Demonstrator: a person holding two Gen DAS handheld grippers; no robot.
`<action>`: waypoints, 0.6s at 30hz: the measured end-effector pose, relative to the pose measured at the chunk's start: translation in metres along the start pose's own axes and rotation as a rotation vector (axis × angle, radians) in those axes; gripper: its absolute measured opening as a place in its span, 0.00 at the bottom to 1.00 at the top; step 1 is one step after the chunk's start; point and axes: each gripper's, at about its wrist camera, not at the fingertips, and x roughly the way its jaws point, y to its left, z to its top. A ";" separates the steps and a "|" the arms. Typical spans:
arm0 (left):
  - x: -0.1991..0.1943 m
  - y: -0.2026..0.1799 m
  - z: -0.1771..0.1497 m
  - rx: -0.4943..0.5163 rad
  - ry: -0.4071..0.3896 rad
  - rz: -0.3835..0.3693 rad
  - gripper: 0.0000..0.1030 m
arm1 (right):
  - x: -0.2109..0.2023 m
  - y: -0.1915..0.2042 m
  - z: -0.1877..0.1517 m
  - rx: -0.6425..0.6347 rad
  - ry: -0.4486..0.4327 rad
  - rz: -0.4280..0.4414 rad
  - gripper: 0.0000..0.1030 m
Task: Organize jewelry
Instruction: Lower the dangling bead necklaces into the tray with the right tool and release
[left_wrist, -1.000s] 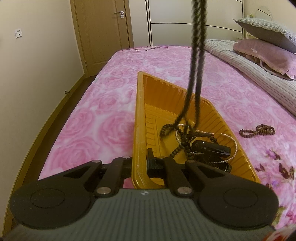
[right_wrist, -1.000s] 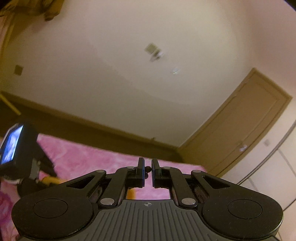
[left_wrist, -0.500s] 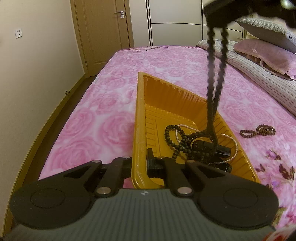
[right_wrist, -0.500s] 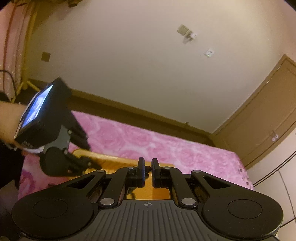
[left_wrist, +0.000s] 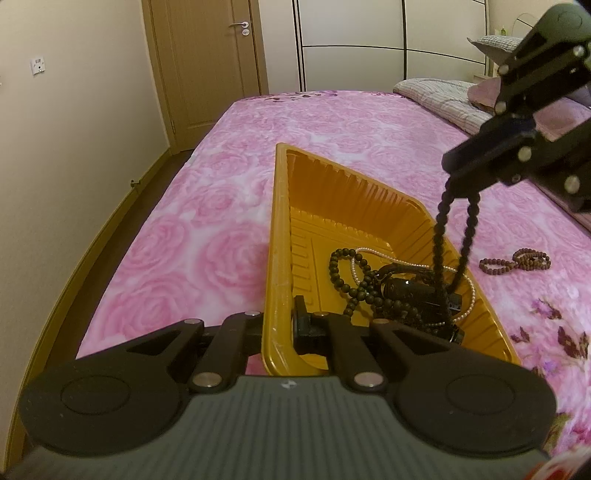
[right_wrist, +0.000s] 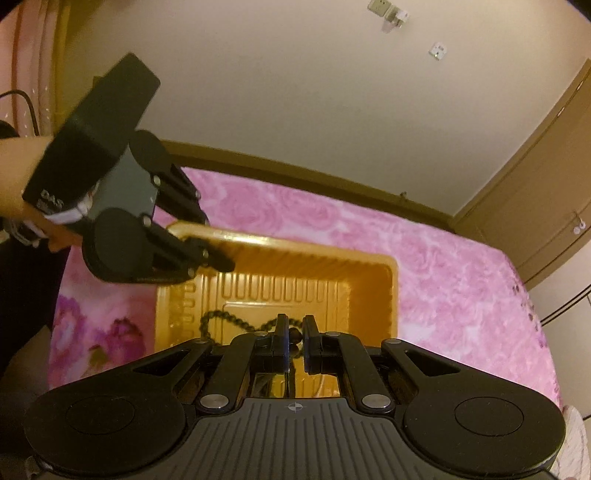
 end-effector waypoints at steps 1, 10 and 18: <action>0.000 0.000 0.000 0.000 0.000 0.000 0.05 | 0.001 0.000 -0.001 0.002 0.002 0.002 0.07; 0.000 0.000 0.000 -0.001 0.000 0.000 0.05 | 0.006 0.000 -0.003 0.013 0.005 0.017 0.07; 0.000 0.000 0.000 -0.001 0.000 0.000 0.05 | 0.005 0.005 0.000 0.006 -0.015 0.019 0.07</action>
